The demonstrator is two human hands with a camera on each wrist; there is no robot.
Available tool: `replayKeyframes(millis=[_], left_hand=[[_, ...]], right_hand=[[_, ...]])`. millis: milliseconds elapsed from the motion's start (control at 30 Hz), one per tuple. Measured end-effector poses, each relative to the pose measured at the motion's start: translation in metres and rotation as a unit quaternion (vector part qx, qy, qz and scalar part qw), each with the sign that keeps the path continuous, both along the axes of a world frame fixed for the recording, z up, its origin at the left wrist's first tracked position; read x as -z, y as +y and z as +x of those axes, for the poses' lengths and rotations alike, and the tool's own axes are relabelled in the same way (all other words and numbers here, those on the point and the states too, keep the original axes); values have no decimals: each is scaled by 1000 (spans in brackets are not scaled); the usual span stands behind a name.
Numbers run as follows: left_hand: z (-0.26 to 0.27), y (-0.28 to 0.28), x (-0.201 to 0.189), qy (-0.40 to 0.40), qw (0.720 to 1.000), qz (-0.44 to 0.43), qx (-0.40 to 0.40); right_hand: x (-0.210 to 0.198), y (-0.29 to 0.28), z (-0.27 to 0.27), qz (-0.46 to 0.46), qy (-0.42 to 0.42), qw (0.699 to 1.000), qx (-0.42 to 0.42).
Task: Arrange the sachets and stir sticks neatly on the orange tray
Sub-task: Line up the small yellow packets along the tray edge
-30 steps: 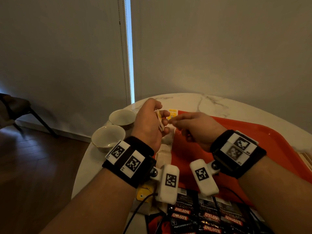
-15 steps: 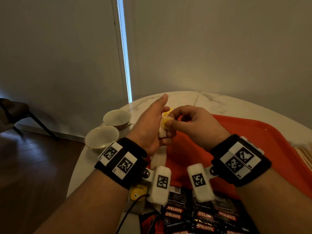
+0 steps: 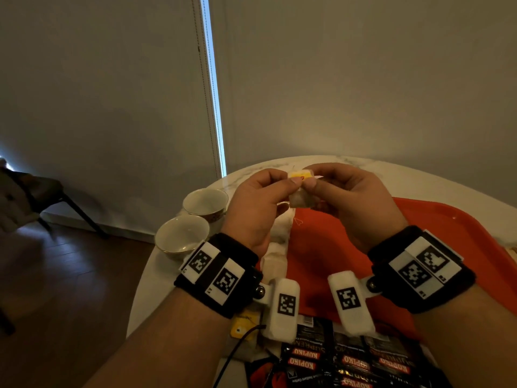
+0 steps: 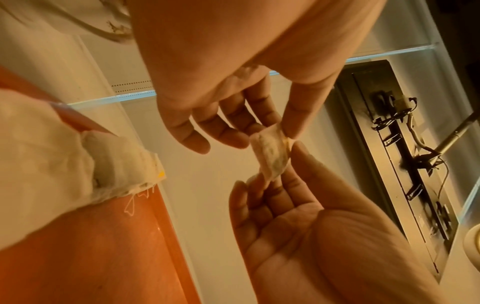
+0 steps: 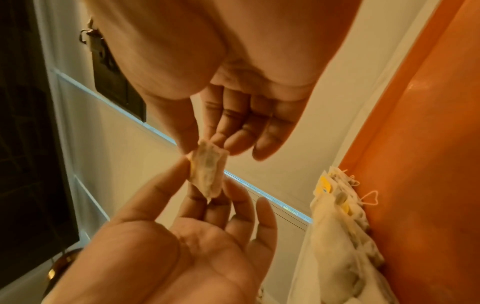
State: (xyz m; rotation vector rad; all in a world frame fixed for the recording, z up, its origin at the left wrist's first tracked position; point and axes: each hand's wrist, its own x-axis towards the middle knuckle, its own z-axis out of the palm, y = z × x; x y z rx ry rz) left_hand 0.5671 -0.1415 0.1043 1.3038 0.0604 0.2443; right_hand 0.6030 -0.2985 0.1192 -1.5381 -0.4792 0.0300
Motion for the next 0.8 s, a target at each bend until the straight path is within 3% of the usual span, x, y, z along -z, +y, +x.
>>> replayKeyframes(millis=[233,367,467,800], left_hand=[[1,1,-2,49,997,-43,-48],[-1,5,-8,93,985,-101,-101],[-2,7,-10,108,983,-89,-122],[-6,7,-15,148,982,-49,-110]], right_hand=[[-3,5,1,-14,103,994,9],[7,6,-3,-101,202,974,-29],[17,11,-5,-177,210,960,-45],[25,30,1,-281,218,934,-49]])
